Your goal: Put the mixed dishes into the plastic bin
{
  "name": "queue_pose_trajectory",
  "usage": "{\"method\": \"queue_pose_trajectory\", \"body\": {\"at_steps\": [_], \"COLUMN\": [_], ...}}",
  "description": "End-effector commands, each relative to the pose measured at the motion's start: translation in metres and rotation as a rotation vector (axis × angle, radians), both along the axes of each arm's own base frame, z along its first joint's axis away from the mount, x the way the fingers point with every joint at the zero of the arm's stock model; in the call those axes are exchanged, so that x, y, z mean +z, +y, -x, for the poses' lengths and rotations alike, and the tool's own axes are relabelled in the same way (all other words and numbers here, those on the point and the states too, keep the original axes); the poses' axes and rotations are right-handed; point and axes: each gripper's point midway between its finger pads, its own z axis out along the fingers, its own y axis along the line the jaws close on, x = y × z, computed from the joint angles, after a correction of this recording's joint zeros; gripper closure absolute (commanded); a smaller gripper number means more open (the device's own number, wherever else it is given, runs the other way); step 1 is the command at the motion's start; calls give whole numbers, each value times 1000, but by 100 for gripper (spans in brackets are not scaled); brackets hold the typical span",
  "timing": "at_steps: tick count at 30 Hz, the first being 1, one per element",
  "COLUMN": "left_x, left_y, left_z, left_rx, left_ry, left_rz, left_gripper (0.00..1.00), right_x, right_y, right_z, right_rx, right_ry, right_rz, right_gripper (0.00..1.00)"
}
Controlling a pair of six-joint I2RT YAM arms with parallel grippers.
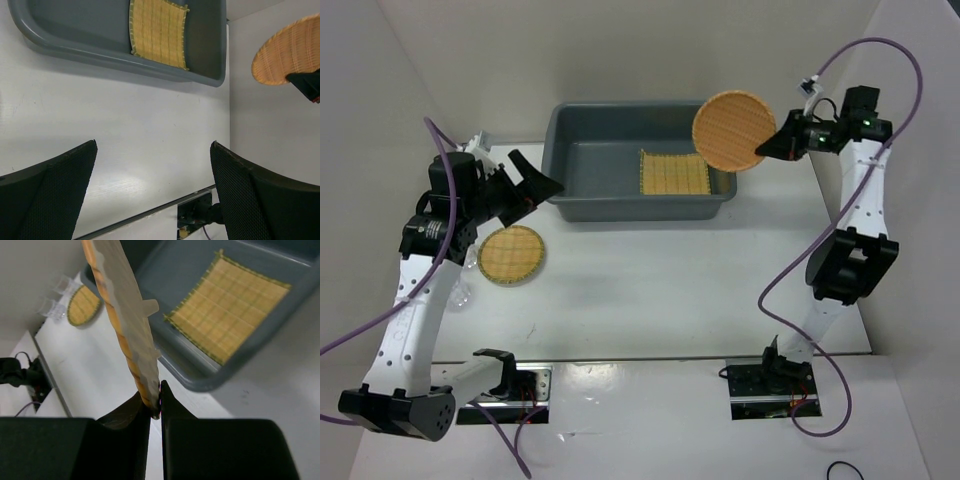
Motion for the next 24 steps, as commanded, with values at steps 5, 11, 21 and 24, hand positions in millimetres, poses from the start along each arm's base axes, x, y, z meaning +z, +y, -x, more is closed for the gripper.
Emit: {"method": "queue_pose_trajectory", "body": {"at_steps": [5,11,21,24], "left_x": [3,-4,-20,-18], "left_y": [-4,2,6,6], "left_z": [5,16,21,20], "left_rx": [-14,34,75,75], "left_ry": [-23,-7,28,19], "left_rz": [47,69,82,83], "left_gripper": [0,0,0,0], "right_x": [-30,-74,-164,-183], "right_y": [66,98,118,118], "right_z": [-68,-114,-141,-142], "right_rx": [68,38,-85,-94], "right_ry": [-7,-8,89,110], "right_rz": [48,215,500,558], "right_gripper": [100,100,100,100]}}
